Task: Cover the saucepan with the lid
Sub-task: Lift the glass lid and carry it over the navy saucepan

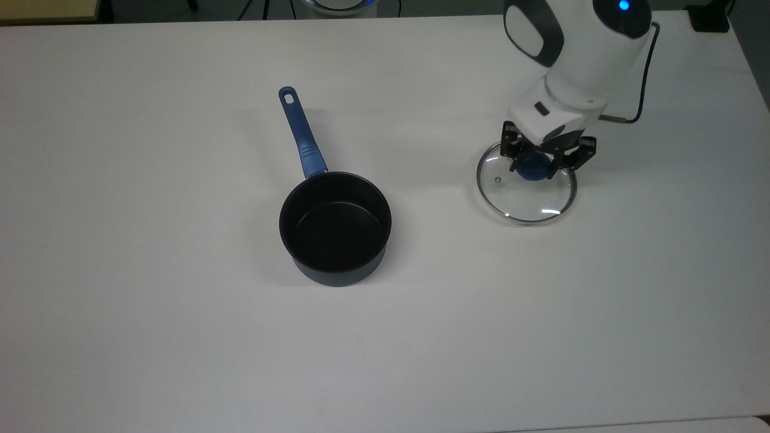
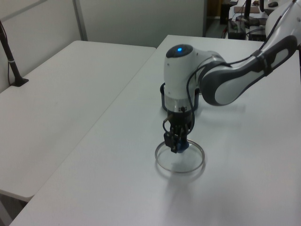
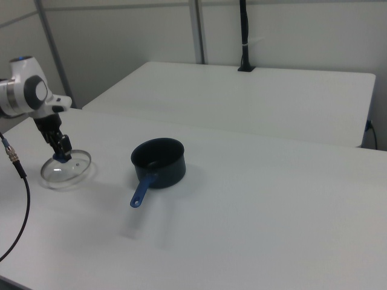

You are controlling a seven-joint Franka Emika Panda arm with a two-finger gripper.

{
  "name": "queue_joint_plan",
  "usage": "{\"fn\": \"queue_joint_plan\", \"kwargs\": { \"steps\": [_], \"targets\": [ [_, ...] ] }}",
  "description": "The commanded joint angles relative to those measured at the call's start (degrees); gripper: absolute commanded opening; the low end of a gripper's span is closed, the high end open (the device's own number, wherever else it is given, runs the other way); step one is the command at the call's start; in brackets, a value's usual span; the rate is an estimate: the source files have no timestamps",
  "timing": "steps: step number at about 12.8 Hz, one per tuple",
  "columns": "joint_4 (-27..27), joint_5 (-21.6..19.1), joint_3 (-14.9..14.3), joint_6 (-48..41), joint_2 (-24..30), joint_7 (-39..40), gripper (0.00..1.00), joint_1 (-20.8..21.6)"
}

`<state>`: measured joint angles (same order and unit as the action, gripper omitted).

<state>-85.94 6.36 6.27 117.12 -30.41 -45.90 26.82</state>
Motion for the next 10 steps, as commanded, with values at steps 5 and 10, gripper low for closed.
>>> {"fn": "queue_joint_plan", "kwargs": {
  "steps": [5,10],
  "targets": [
    [-0.46,-1.17,-0.56,-12.09,12.92,0.02,0.51,-1.15],
    [3.66,-0.82,-0.21,-15.25,11.61,2.73,0.51,-9.30]
  ]
}}
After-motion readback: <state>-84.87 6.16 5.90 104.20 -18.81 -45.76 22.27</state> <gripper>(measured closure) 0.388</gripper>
